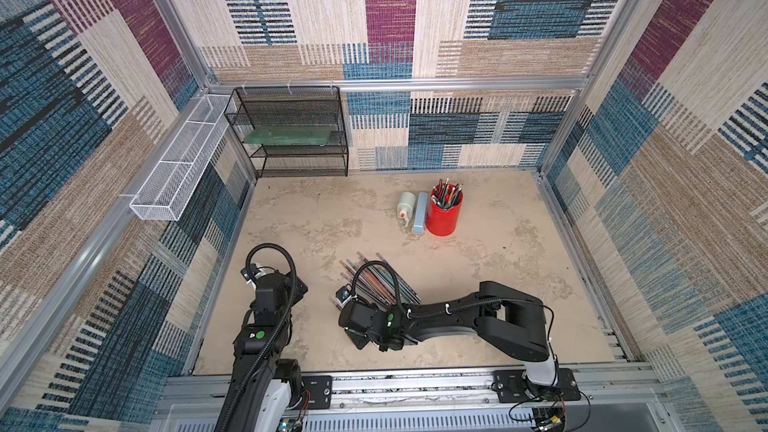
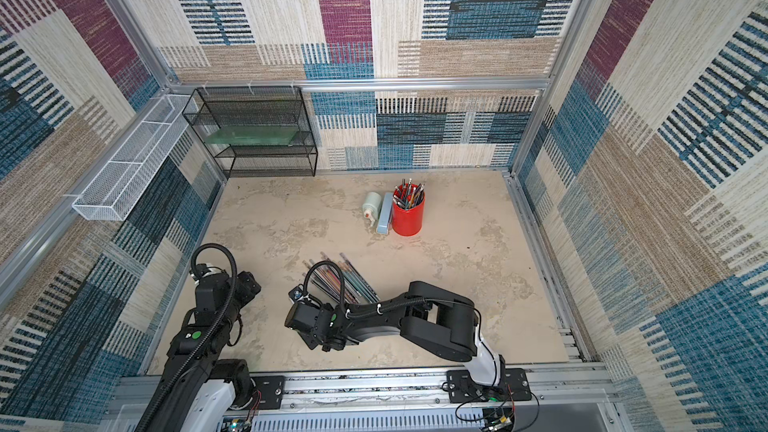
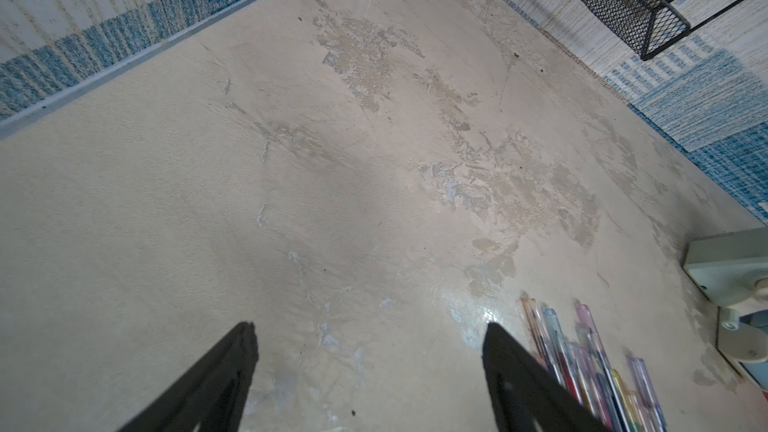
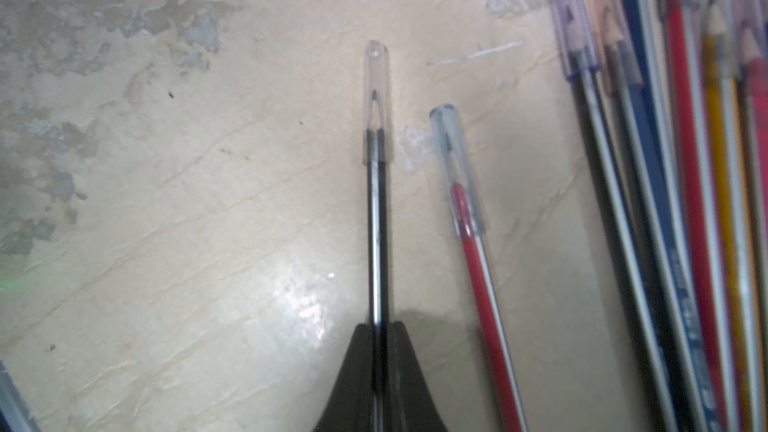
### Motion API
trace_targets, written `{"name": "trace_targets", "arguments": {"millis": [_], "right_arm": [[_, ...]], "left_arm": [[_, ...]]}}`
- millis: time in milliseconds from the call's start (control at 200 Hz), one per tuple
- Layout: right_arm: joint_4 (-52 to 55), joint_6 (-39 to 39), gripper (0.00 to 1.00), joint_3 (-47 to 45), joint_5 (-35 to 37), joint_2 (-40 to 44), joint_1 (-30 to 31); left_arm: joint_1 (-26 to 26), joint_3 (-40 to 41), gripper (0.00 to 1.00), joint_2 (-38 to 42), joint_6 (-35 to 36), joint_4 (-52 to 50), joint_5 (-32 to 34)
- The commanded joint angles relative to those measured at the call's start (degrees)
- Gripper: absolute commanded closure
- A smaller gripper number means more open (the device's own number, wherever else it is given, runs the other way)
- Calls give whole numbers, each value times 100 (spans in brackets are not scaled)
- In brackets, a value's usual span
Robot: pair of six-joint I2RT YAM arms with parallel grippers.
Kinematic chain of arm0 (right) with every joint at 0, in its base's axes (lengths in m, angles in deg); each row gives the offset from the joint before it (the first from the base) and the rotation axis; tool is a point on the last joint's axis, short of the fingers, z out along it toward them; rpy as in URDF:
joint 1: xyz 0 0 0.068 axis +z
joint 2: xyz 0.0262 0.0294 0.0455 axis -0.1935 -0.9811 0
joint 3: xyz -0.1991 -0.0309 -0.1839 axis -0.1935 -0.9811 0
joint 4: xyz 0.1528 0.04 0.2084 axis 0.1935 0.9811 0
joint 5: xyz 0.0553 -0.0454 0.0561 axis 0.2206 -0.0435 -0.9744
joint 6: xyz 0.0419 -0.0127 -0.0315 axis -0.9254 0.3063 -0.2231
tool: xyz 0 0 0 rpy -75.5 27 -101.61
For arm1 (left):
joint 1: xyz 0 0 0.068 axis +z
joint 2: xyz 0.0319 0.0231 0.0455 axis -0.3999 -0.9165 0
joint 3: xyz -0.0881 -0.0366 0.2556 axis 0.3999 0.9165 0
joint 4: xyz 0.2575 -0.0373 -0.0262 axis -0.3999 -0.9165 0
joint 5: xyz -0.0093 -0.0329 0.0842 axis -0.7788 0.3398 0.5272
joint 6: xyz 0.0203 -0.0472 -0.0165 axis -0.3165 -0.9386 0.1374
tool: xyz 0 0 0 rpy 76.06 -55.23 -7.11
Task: Remove the protective cover of the pencils
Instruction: Pick up the pencil from the center of the board.
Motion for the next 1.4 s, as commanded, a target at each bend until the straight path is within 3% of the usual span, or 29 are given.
{"name": "trace_targets", "arguments": {"millis": [0,240,531,676,866,1092,1237,1397], "right_arm": [[382,200,95,160,-362,-128,-18],[-52,447,100,177,-419,-107,-85],[-884,496,100,-337,-368,404,-23],[-1554,305,100,-953,-196,919,46],[-2236,301,100,-1482,54,1198,255],[-2310,168,100,-1390,-314,1099,237],[-2284,124,100,-1355,-244,1110,218],[-2234,46,100,-1370,-202,1240,108]], "left_arm": [[16,-130,13,31,-161,-278,318],[27,-374,12,355,-315,-784,-156],[23,-620,14,859,-1248,-1450,-1843],[27,-28,17,1455,-1681,-944,-2741],[27,1159,28,1727,-2547,722,-4251],[27,649,29,2091,-1970,-736,-4294],[27,910,29,2645,-2087,-705,-4400],[27,806,30,2569,-1826,-1075,-4146]]}}
